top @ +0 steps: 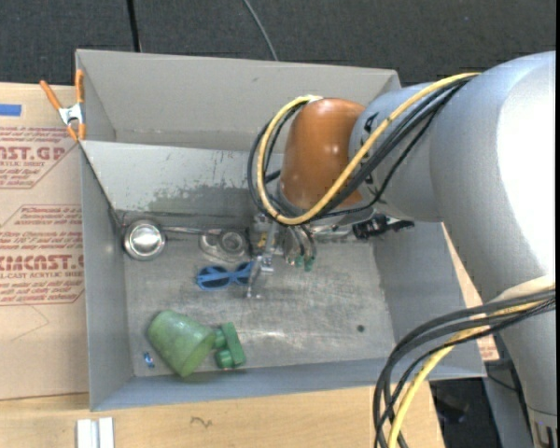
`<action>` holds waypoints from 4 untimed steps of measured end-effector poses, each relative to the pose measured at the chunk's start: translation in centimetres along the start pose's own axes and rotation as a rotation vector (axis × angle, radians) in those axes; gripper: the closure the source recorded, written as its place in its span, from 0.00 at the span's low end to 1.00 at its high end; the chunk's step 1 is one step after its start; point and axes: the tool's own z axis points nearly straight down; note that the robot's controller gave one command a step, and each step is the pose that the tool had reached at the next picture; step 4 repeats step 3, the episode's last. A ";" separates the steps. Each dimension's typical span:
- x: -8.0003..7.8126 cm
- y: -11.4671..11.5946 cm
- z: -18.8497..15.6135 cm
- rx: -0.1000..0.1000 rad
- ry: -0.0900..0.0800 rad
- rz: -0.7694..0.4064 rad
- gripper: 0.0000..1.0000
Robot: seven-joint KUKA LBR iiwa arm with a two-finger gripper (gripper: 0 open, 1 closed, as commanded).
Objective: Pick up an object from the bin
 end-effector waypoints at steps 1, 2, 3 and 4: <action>0.6 3.8 0.4 -0.001 0.002 -0.335 0.00; 0.8 3.8 0.7 -0.001 0.011 -0.335 1.00; 1.2 4.3 -16.8 -0.002 0.006 -0.393 1.00; 1.2 4.3 -16.8 -0.002 0.006 -0.393 1.00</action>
Offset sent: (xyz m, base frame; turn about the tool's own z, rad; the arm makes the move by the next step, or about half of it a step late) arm -0.0049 0.0390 -0.0090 -0.3362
